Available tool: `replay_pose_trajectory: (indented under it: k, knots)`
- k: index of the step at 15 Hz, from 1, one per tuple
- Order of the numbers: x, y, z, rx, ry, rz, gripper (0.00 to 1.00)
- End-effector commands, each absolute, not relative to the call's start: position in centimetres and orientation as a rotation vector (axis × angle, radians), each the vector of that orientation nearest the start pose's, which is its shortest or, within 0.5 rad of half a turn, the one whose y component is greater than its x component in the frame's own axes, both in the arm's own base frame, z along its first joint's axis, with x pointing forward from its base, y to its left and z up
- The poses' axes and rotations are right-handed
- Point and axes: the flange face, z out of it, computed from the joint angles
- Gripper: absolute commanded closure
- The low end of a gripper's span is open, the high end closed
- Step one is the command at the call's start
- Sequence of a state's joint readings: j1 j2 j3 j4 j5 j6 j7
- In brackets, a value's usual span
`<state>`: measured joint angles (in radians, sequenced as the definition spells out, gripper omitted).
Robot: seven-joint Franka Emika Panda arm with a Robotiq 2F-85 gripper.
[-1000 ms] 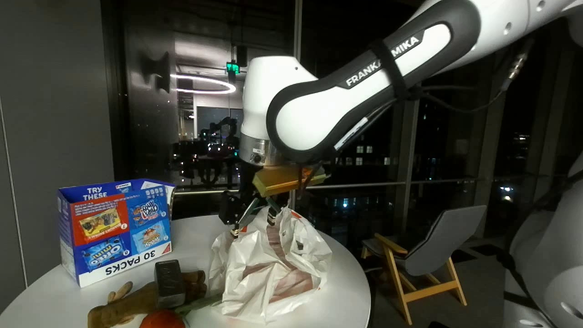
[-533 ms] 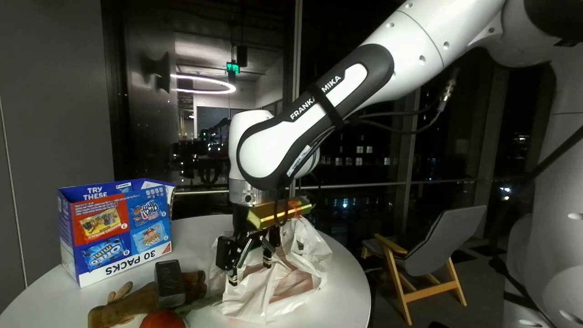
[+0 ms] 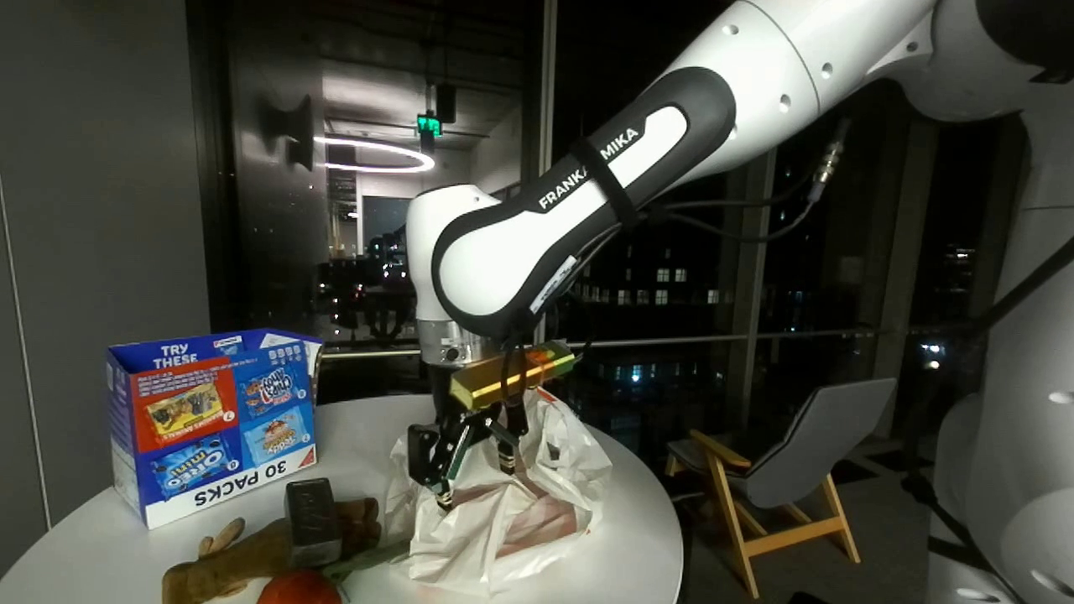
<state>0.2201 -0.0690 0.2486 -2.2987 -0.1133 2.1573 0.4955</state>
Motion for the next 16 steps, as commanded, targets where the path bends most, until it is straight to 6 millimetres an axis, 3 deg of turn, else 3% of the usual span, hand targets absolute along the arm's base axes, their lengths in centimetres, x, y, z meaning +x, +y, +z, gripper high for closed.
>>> replay_pose_trajectory:
  k: [1,9,10,12,16]
  knots:
    - [45.8,20.8,36.6,-3.312,0.076,0.019,0.00]
    - [48.5,18.2,34.4,-3.345,0.171,-0.011,0.00]
    - [48.7,18.0,34.1,-3.324,0.155,0.004,0.25]
    - [49.1,17.7,33.9,-3.292,0.149,-0.001,0.32]
    - [49.2,17.7,34.0,-3.275,0.167,-0.023,0.63]
